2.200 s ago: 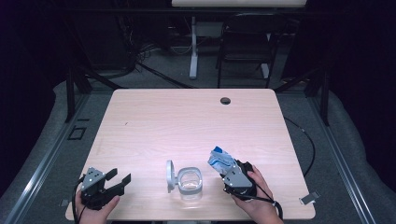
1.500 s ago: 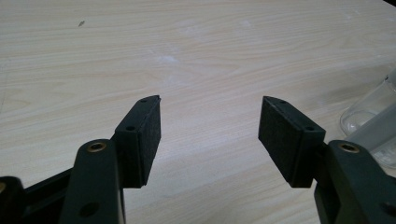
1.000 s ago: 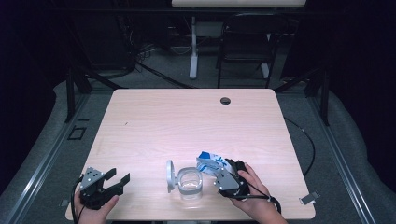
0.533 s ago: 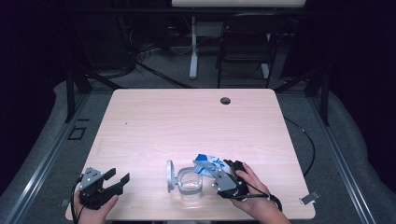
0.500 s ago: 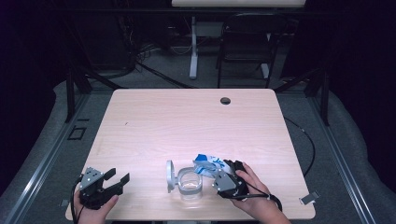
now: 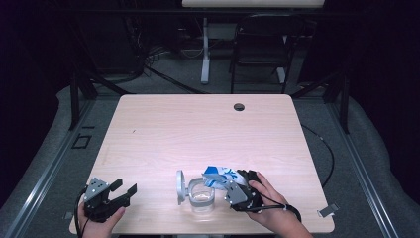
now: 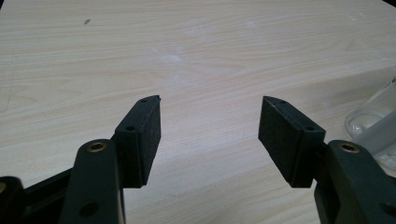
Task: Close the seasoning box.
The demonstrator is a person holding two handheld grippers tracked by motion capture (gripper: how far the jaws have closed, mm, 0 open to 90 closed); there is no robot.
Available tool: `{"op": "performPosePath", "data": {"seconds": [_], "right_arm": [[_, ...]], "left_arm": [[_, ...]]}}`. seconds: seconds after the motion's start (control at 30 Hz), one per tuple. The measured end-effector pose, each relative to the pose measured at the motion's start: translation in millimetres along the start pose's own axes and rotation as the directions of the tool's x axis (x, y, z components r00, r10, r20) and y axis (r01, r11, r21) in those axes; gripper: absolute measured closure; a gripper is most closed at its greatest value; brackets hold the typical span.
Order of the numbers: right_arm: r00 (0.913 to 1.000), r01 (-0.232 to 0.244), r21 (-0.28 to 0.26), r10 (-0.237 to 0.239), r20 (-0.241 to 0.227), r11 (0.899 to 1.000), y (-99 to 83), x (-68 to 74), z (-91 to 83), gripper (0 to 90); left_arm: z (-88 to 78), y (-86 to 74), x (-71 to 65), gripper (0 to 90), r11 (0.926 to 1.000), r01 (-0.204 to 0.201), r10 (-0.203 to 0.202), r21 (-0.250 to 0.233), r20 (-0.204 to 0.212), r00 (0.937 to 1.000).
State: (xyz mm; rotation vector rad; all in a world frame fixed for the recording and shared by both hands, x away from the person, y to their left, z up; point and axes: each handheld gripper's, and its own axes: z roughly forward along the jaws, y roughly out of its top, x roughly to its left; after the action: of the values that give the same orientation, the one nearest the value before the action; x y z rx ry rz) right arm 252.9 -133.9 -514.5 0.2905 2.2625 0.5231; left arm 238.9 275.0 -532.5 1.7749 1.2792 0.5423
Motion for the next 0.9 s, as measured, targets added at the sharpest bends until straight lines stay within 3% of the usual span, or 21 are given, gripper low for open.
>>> {"op": "performPosePath", "data": {"seconds": [0.1,0.47,0.63,0.9], "right_arm": [[0.9996,0.029,0.018,-0.029,0.003,0.999,1.1,1.4,-0.6,37.9],[0.9983,0.058,0.024,-0.058,0.010,0.998,4.2,1.4,-0.8,38.0],[0.9947,0.100,0.048,-0.101,0.017,0.994,5.9,3.2,-0.4,38.1],[0.9915,0.125,0.071,-0.127,0.027,0.990,7.3,3.6,-0.2,38.1]], "left_arm": [[0.1,-0.4,0.8,39.9,1.0000,0.003,-0.003,0.005,0.000,1.0000],[-0.3,-0.5,1.8,39.9,1.0000,0.008,-0.008,-0.003,-0.004,1.0000],[-0.5,-0.4,2.0,39.9,1.0000,0.007,-0.007,-0.003,-0.004,1.0000],[-0.5,-0.7,2.9,39.9,1.0000,0.008,-0.008,-0.001,-0.006,1.0000]]}}
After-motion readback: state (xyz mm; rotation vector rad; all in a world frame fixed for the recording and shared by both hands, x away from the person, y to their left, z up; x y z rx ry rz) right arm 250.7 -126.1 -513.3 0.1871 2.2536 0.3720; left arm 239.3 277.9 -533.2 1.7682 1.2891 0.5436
